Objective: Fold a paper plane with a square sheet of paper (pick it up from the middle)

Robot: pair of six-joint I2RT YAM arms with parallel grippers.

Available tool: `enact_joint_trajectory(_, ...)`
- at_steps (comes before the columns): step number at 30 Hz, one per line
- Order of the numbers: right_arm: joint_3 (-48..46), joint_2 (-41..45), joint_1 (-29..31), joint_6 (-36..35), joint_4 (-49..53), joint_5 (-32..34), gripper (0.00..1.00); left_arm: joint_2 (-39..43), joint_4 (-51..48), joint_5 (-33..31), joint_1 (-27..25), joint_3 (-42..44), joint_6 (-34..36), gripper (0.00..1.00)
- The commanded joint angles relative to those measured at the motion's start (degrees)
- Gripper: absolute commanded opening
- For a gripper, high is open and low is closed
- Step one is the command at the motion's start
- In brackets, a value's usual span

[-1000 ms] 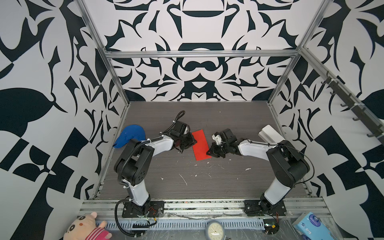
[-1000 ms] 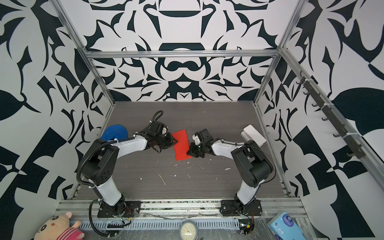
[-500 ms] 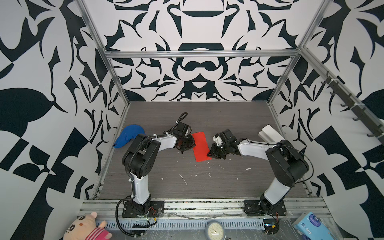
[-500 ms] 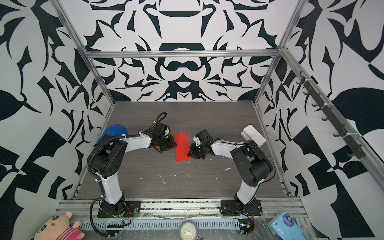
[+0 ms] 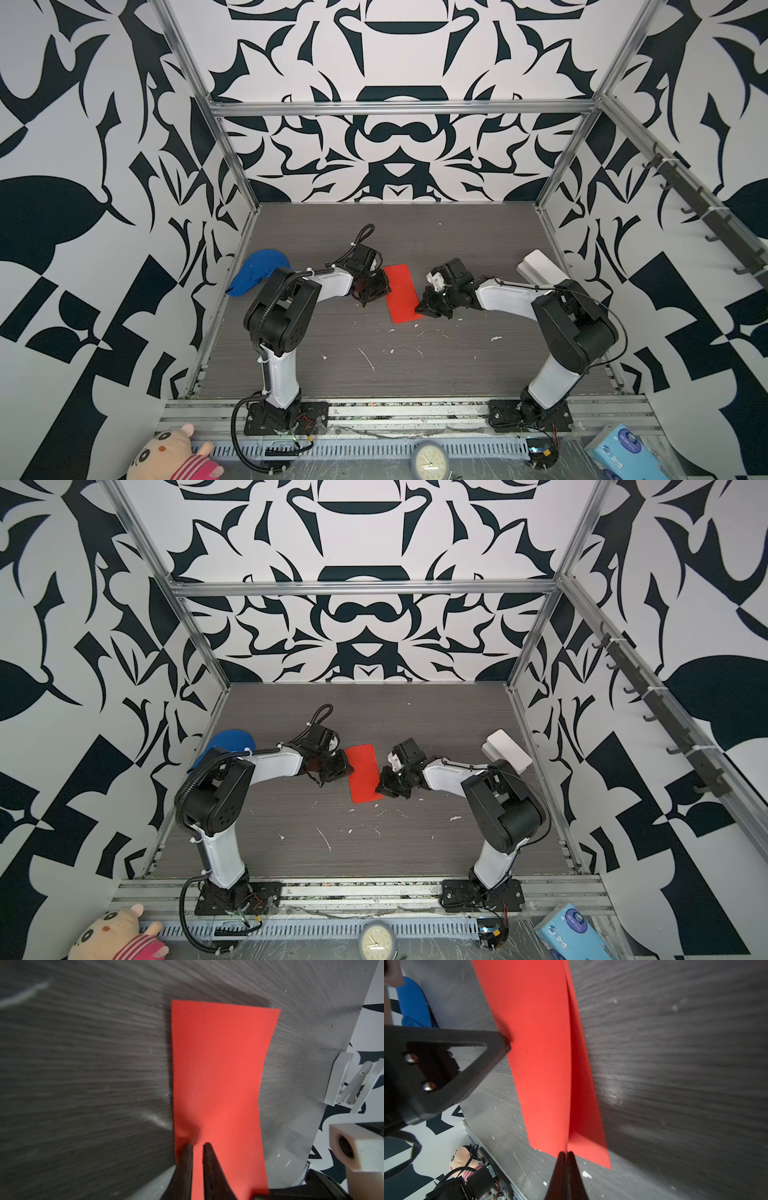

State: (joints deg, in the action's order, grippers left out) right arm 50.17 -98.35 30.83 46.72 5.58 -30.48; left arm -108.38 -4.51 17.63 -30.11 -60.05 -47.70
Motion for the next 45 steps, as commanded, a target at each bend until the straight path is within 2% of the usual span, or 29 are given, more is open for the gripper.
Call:
enact_joint_trajectory(1, 3.5, -0.4, 0.1, -0.4, -0.7, -1.3, 0.00, -2.7, -2.1, -1.4, 0.2, 0.0, 0.5, 0.15)
enact_joint_trajectory(15, 10.3, -7.0, 1.9, -2.8, 0.0, -2.3, 0.00, -0.4, -2.0, 0.3, 0.4, -1.7, 1.1, 0.17)
enact_joint_trajectory(20, 10.3, -7.6, 2.0, -3.3, 0.2, -1.9, 0.00, 2.2, -0.2, 0.9, 3.2, -3.0, 1.1, 0.20)
enact_joint_trajectory(23, 10.2, -7.6, 1.9, -3.5, -0.1, -1.8, 0.00, 0.5, -1.0, 1.5, 5.1, -3.9, 1.2, 0.18)
enact_joint_trajectory(29, 10.0, -7.3, 2.0, -3.5, -1.5, -2.4, 0.00, -3.8, -2.9, 2.7, 5.4, -6.5, 1.9, 0.15)
enact_joint_trajectory(36, 10.6, -8.2, 2.0, -2.6, -4.7, -4.2, 0.00, -5.1, -4.4, 2.3, 5.3, -6.7, 1.9, 0.14)
enact_joint_trajectory(45, 10.8, -9.7, 2.9, 0.3, -8.7, -2.9, 0.00, -5.0, -5.0, 1.5, 5.2, -5.7, 1.6, 0.13)
